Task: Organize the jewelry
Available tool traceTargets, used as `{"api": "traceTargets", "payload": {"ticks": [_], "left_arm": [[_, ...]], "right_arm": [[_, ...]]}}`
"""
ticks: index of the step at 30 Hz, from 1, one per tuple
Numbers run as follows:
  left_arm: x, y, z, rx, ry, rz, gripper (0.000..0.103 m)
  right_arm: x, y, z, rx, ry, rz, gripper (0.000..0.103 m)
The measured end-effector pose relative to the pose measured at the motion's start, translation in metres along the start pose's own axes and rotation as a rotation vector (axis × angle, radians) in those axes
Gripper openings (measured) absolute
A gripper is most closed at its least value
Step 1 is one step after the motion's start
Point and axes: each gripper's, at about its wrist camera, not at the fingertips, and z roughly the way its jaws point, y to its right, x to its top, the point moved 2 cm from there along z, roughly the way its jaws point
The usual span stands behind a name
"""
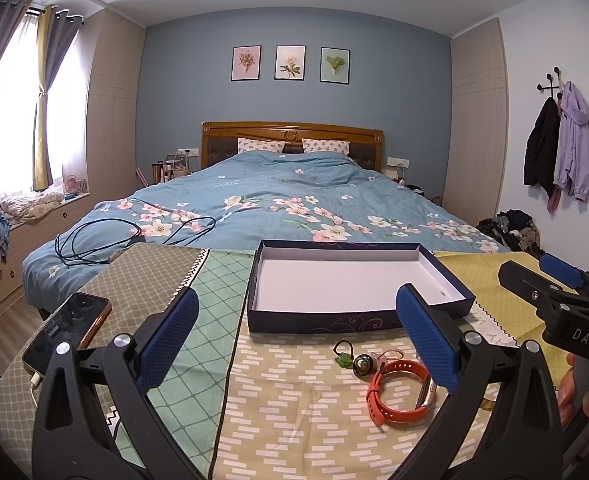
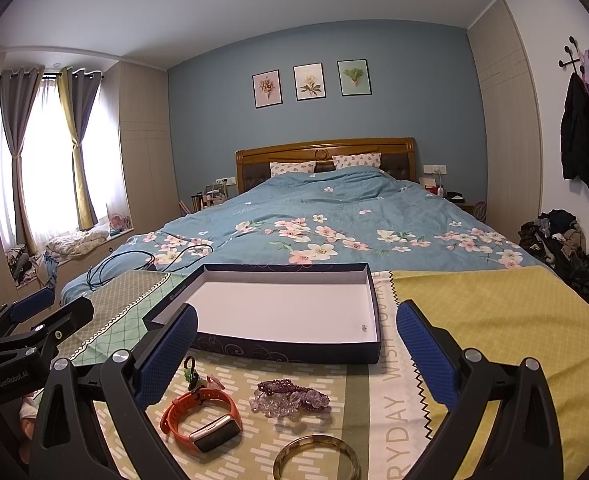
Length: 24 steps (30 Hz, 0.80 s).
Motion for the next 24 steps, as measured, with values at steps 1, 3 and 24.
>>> {"api": "traceTargets", "payload": {"ticks": [1, 3, 24], "left_arm": [[-0.002, -0.001, -0.001, -0.001, 0.000, 0.001, 0.097], [-0.002, -0.001, -0.002, -0.002, 0.000, 0.002, 0.097], [-0.015, -0.002, 0.011, -0.036, -0.064, 0.016, 0.097]], "right_arm": [[0.000, 0.000, 0.000, 0.000, 0.000, -0.001, 0.096], [0.000, 0.000, 0.000, 0.000, 0.000, -0.001, 0.096], [-0.005, 0.011, 0.009, 0.015, -0.080, 0.000, 0.096]]}}
